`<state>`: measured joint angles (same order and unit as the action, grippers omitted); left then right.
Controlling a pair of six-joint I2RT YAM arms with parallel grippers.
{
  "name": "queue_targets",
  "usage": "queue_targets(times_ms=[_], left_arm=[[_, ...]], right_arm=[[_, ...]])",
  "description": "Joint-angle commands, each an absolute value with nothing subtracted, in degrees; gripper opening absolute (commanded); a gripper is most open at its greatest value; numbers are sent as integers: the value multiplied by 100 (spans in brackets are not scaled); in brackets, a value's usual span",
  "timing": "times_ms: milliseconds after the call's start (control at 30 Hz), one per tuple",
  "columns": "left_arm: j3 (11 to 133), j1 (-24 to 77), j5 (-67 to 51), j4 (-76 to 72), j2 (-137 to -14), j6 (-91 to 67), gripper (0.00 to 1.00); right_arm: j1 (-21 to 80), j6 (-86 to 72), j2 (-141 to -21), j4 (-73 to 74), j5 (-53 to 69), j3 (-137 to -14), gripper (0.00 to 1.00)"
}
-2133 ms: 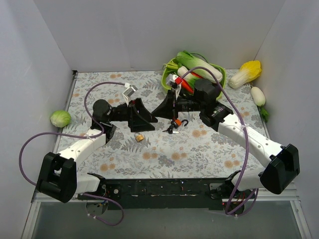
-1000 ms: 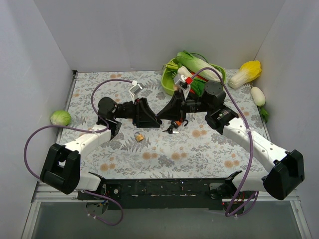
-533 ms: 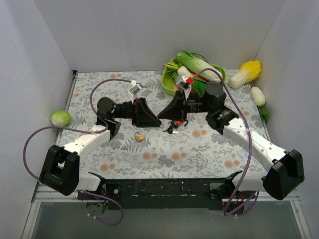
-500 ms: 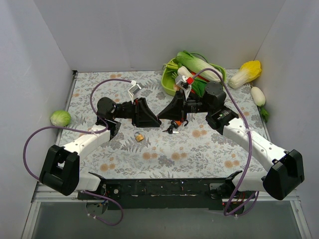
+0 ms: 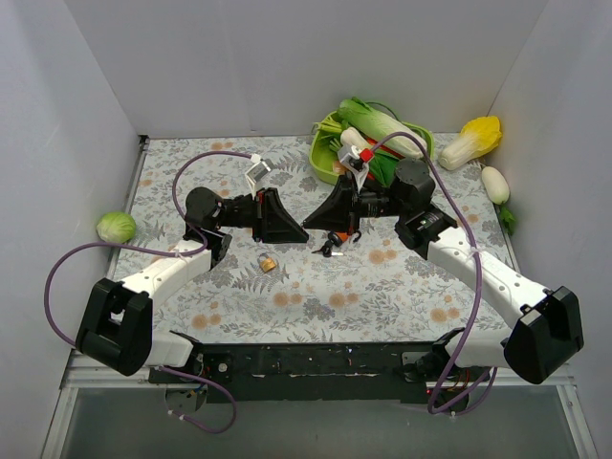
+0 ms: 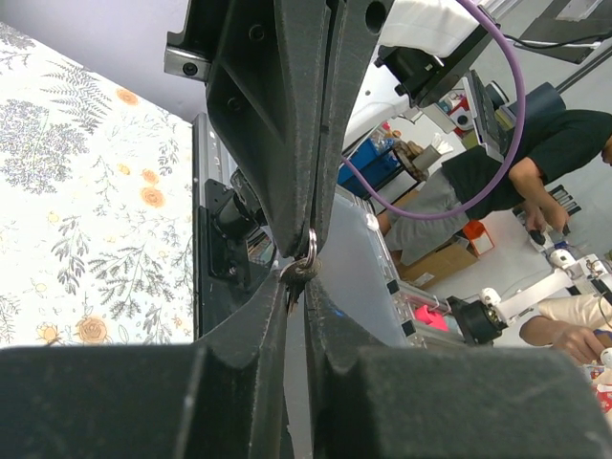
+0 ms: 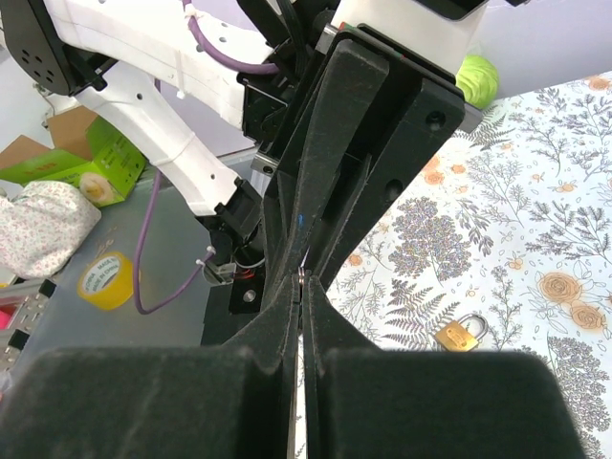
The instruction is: Unlock with the key
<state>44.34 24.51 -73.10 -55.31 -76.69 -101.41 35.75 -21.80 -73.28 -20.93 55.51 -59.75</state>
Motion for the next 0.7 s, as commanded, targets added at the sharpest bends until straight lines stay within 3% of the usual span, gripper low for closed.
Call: queue_targets(times_ms=[0,233,300,333,433,467,500,567,667], left_arm=[[4474,2470,-7321,-5528,-7444,-10037,4],[4509,2470,-7383,-5362,-7427,-9941,0],[4526,2470,-7409,-5116,-7409,-9748,0],[4552,2478,-7444,-4941,-7400,-9625,0],[4745,2478,-7445,-3459,-7330,-8363,0],[4842,2479,-7392,-2210,-7321,-7897,0],[5060,2496,-7313,-1675,-7321,-7023,0],[5185,2566,-7007,-674,-7295,-6471,0],[5308,2672,-6935,-152,-7295,-5960,0]], right_arm=[[3524,-2215,-7260,-2320,5599,-5924,1],[3472,-2206,-7225,-2277,5607,-5889,1],[3445,-2215,-7207,-2233,5625,-5889,5],[3393,-2215,-7198,-2180,5634,-5889,9],[3253,-2197,-7102,-2031,5678,-5897,34],[3208,-2162,-7041,-1917,5686,-5906,49],[3182,-1997,-7023,-1794,5678,-5924,55],[3164,-1628,-7022,-1026,5617,-6108,66],[3164,-1091,-7101,-170,5450,-6319,68]])
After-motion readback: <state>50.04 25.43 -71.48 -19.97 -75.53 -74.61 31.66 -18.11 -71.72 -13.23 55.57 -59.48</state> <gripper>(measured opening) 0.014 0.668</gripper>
